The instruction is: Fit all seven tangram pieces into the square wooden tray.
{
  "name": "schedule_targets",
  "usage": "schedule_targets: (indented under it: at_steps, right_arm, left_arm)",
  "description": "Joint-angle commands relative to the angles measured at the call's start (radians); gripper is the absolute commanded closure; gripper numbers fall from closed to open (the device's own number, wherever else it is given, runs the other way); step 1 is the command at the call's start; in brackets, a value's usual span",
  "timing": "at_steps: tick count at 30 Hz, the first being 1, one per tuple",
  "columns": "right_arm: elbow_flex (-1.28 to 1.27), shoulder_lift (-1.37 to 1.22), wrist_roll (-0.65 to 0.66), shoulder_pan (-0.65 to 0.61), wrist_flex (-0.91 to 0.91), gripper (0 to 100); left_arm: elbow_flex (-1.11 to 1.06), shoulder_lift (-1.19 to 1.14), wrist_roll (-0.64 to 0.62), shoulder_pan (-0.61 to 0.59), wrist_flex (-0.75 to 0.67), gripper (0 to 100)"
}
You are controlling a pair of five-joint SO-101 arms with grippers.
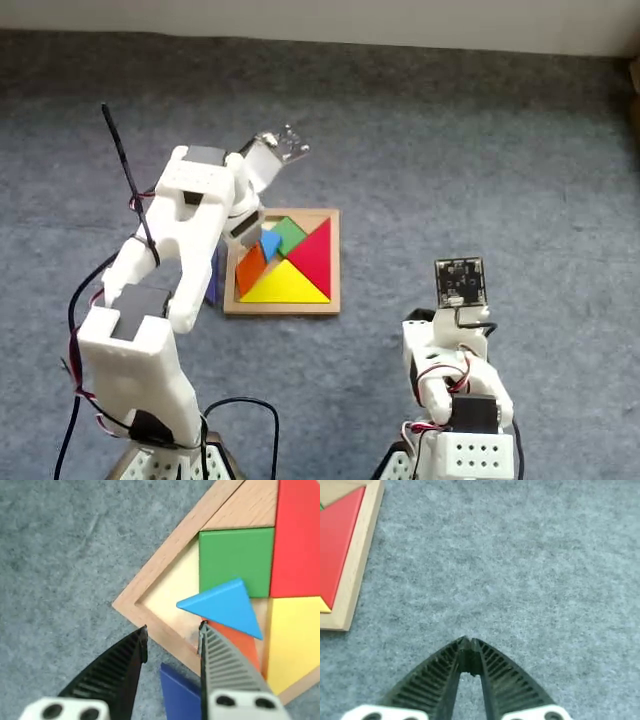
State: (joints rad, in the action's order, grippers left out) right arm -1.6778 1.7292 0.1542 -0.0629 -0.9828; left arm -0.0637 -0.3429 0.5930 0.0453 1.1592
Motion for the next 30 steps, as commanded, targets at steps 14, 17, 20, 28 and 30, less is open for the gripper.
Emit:
schedule_targets:
  at_steps: [14,17,20,28,30]
  right_arm:
    - [-0.147,0.015,-0.006,0.012,0.004,99.3]
    - [-0.147,0.015,-0.006,0.012,0.004,99.3]
    - [-0.147,0.015,-0.006,0.012,0.004,99.3]
    - [-0.147,0.015,-0.006,0.012,0.004,99.3]
    - [-0.147,0.015,-0.006,0.012,0.004,99.3]
  left_arm:
    - [0.093,0.007,0.018,0.005,-0.008,83]
    - [0.085,0.007,0.018,0.027,-0.005,83]
    - [0.088,0.012,0.017,0.044,-0.002,83]
    - [0.071,0.084,0.018,0.047,0.141,83]
    - [0.018,0.108,0.018,0.048,0.133,83]
